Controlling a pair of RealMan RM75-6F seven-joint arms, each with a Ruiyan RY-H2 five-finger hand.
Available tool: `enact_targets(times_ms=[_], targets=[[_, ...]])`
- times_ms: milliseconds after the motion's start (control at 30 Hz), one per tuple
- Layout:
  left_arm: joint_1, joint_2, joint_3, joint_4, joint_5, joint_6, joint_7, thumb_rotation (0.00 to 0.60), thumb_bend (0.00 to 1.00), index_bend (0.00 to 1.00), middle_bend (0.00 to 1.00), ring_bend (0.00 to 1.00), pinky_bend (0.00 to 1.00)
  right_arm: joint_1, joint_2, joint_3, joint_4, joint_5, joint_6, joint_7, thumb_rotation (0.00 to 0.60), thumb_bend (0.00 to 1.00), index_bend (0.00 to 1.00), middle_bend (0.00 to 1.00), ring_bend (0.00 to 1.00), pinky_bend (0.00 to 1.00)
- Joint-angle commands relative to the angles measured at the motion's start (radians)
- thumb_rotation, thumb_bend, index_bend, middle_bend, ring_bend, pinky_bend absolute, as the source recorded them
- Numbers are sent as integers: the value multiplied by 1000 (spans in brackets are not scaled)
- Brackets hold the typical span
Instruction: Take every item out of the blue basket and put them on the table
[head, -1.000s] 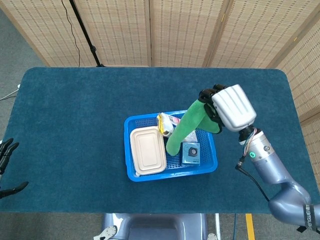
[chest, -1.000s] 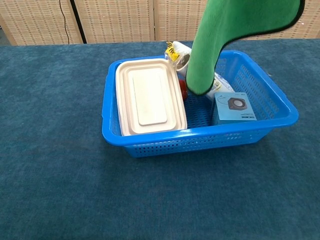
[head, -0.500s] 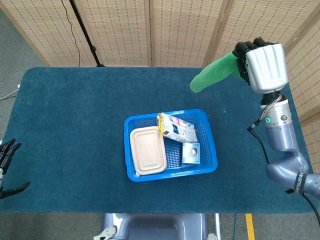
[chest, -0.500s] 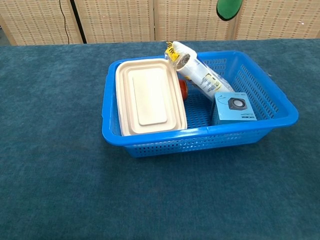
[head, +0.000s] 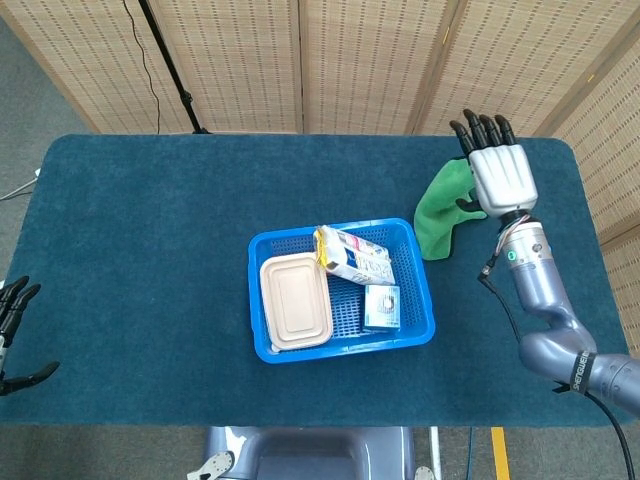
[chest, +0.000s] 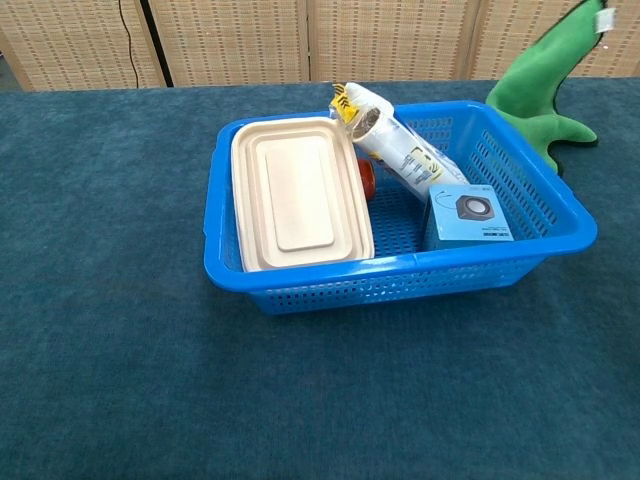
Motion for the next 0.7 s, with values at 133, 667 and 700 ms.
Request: enact_targets(times_ms=[133,667,700], targets=[[5,4,3,4,11,12,-12,600,22,0,0,0,0,-39,92,26,-248,87,20,8,600,0,0,0,0,0],[11,7,8,13,24,26,-31,600,22,0,0,0,0,-169,-93,-78,-277,-107,69,268,600,0,0,0,0,0],[11,6,8,12,23,26,-30,600,22,0,0,0,0,-169,-113,-80,-263,-115,72,276,600,0,0,0,0,0]])
